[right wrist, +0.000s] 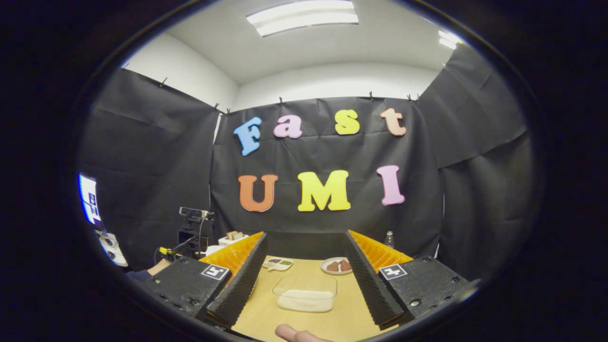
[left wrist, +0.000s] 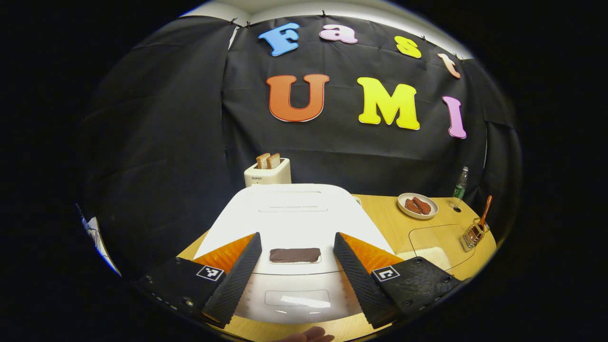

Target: Close the left gripper, press the button to open the rice cooker; take a wooden spoon from the chopstick holder with the right hand, scoop a spoonful of rice and pour it into the rice cooker, then put the wooden spoon back into the chopstick holder.

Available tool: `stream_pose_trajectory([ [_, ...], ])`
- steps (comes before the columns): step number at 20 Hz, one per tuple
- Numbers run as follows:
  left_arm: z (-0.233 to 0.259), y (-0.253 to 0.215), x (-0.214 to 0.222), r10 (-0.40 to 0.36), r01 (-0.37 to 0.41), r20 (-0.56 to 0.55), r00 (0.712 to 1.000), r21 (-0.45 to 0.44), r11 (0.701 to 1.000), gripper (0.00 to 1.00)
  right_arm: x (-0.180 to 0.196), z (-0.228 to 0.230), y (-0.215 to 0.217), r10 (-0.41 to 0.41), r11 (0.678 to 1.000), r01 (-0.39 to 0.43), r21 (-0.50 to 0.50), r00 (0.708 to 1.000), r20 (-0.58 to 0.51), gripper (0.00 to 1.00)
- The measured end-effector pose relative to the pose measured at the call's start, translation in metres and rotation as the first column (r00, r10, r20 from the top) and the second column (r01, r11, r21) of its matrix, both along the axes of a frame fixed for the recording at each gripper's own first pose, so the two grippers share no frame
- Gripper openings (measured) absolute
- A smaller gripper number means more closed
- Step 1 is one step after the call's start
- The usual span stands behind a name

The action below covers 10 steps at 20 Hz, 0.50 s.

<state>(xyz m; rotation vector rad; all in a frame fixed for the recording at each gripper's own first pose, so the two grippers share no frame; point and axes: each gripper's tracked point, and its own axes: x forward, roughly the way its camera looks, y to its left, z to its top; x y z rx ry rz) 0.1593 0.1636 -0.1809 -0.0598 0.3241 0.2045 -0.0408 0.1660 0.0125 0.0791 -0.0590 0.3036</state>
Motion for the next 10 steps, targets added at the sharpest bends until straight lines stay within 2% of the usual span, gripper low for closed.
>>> stream_pose_trajectory([
  [3,0.019,-0.014,-0.004,-0.040,0.042,0.040,0.998,-0.033,0.999,0.95,0.004,-0.001,-0.004,-0.010,1.000,0.010,0.003,1.000,-0.004,0.99],
  [7,0.046,-0.024,-0.022,-0.051,0.050,0.074,0.996,0.022,0.999,0.94,0.008,-0.003,-0.007,-0.025,1.000,0.025,-0.001,1.000,-0.005,0.99],
  [10,0.078,-0.029,-0.049,-0.029,0.024,0.118,0.993,0.044,0.999,0.94,0.013,-0.006,-0.009,-0.040,0.999,0.040,-0.006,0.999,-0.009,0.99],
])
